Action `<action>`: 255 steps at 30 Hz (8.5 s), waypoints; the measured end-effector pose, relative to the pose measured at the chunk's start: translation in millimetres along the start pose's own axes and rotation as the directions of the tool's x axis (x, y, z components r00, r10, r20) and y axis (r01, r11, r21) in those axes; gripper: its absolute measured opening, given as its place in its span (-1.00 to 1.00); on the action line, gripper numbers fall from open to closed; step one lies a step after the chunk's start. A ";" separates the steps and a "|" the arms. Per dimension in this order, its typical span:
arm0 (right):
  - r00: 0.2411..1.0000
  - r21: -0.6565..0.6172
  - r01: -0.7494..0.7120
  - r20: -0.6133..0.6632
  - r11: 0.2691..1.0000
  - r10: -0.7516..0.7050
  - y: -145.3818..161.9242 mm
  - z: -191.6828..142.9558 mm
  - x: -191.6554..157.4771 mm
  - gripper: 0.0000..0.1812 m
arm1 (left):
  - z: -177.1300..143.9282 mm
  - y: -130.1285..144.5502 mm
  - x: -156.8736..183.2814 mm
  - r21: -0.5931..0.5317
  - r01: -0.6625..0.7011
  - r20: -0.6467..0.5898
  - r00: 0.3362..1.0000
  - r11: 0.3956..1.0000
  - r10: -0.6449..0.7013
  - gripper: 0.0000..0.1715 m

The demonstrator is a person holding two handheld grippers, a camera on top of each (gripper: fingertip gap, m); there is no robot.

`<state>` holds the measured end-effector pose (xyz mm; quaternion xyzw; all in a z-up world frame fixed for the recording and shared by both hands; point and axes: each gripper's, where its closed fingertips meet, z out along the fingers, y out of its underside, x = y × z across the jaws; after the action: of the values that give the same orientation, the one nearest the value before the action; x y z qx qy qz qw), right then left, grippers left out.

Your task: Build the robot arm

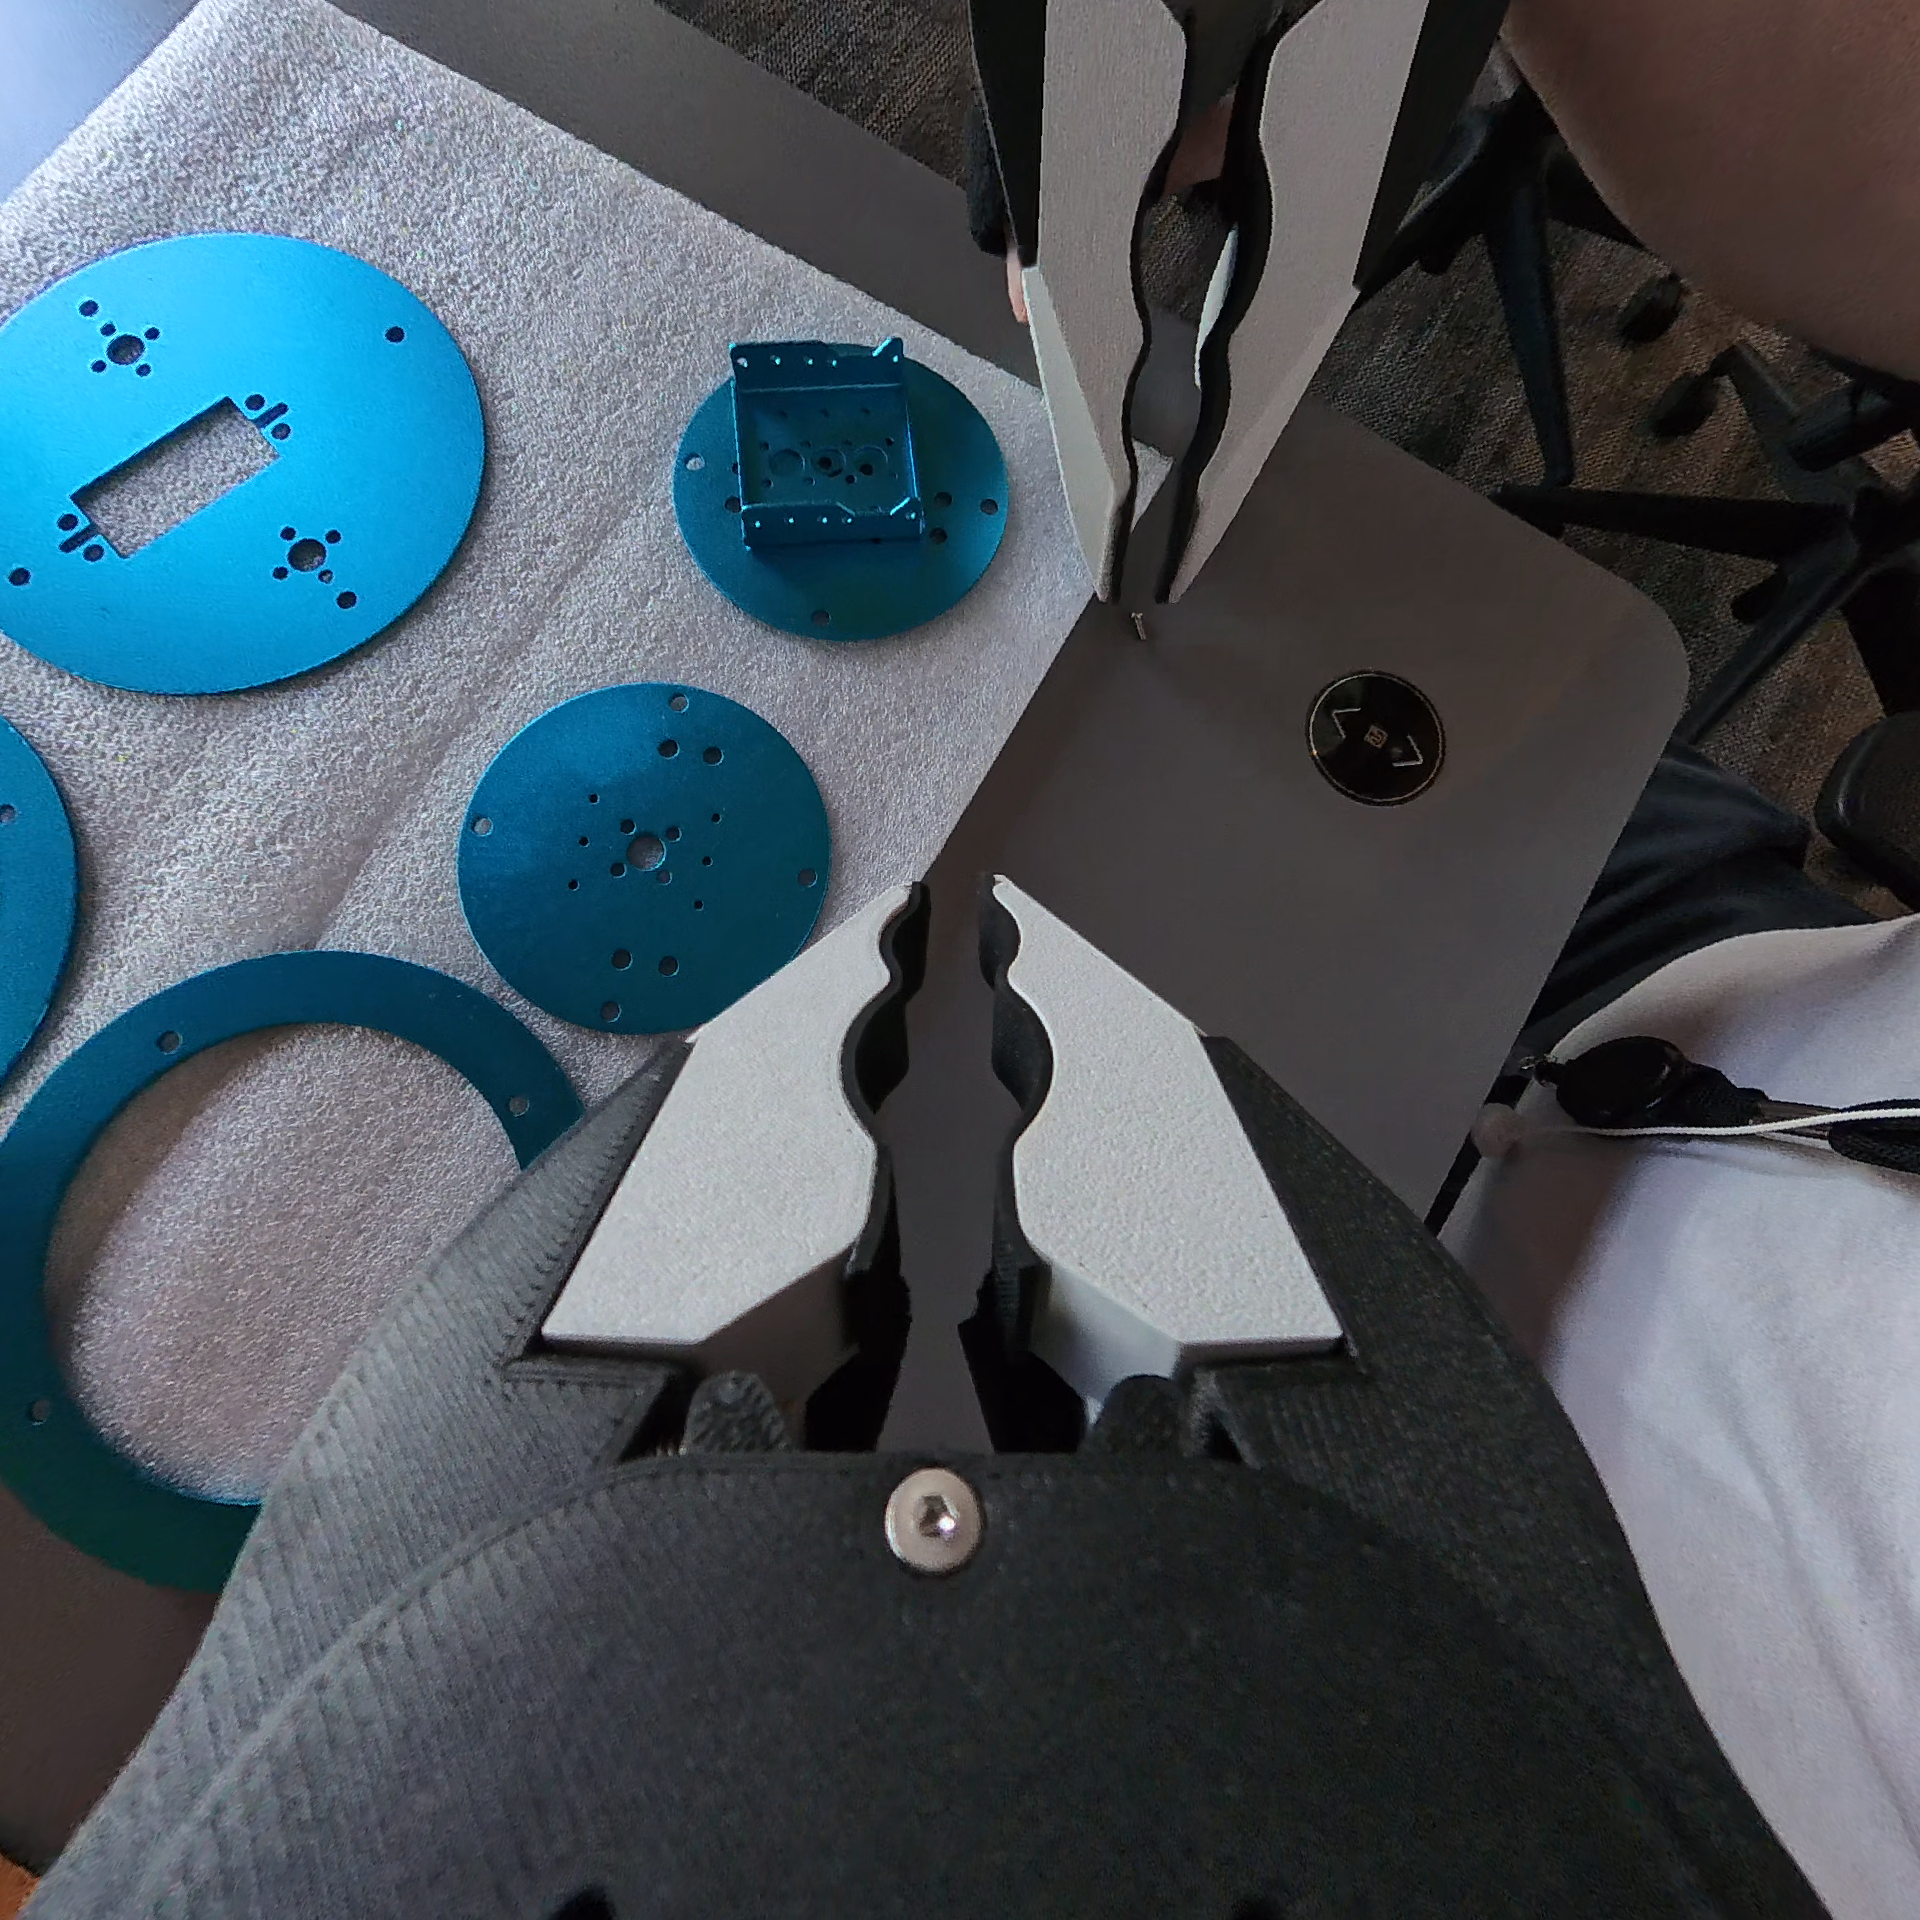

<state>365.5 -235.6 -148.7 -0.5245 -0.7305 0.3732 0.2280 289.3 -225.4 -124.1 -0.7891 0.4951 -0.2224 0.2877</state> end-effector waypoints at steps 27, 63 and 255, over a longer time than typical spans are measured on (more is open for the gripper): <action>0.995 -0.199 0.080 0.073 0.977 -0.067 4.4 4.3 -0.9 -0.93 | -7.9 -2.0 -13.8 -0.025 0.034 0.063 0.998 0.999 -0.032 -0.95; 0.717 0.114 0.180 -0.695 0.977 -0.051 -46.7 -38.1 52.3 -1.00 | 34.3 -60.5 -1.7 0.269 0.339 -0.205 0.935 0.902 -0.290 -0.79; 0.786 0.266 0.260 -0.617 0.928 -0.043 -97.6 -42.8 45.3 -0.96 | -20.1 -88.3 3.4 0.277 0.581 -0.782 0.599 0.765 -0.171 -1.00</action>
<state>322.7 -196.8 -48.3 -0.5071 -0.5857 0.2871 0.5634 335.7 -202.7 -49.5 -0.6211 0.3033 -0.6911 0.2110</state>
